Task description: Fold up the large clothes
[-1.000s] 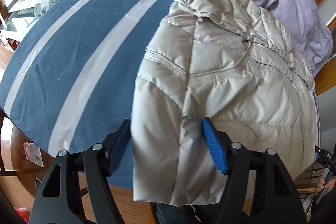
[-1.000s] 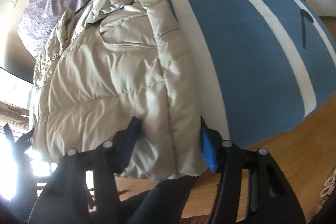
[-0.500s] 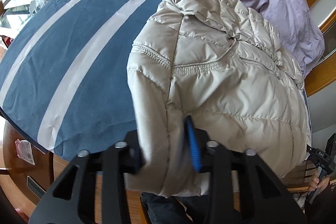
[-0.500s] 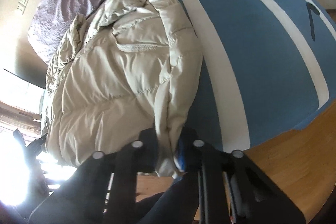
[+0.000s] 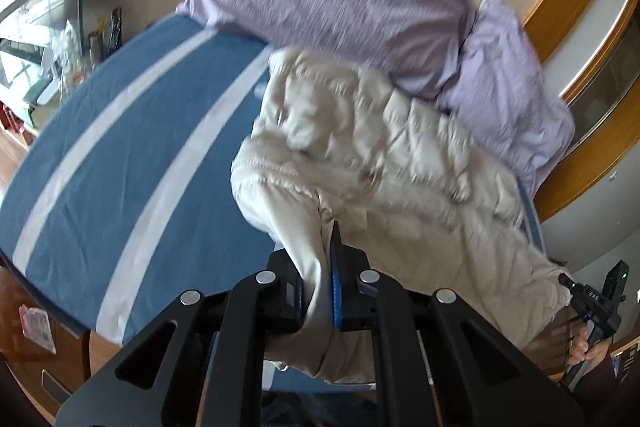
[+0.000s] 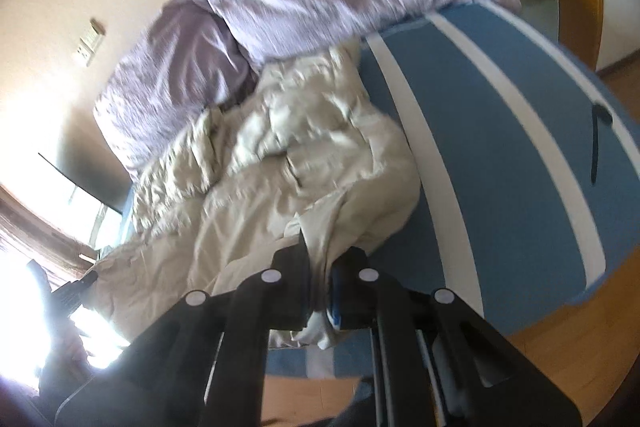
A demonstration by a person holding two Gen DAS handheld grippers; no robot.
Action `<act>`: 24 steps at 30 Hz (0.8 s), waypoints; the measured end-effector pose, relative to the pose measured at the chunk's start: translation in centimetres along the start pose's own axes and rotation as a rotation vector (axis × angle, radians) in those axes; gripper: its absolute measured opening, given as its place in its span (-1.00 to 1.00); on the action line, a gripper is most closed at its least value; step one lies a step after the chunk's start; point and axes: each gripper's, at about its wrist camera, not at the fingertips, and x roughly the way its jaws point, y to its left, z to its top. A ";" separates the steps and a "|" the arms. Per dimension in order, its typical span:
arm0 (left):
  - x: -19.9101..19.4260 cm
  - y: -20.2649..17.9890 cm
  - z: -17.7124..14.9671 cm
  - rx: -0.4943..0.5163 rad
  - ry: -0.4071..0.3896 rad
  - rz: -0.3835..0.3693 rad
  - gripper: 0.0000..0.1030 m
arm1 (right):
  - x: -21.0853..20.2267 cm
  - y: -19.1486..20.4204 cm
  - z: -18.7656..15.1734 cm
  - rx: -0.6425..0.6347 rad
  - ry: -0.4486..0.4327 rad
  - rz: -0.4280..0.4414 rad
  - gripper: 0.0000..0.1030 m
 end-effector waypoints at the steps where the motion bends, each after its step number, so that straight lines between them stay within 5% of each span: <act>1: -0.1 -0.2 0.7 -0.001 -0.017 -0.004 -0.83 | -0.2 0.2 0.5 -0.001 -0.013 0.001 -0.84; 13: 0.5 -2.7 7.5 0.013 -0.107 -0.002 -0.83 | 1.1 2.2 7.3 -0.016 -0.111 -0.001 -0.84; 24: 4.5 -4.7 13.8 -0.013 -0.135 0.052 -0.83 | 6.3 3.6 15.0 -0.037 -0.133 0.020 -0.84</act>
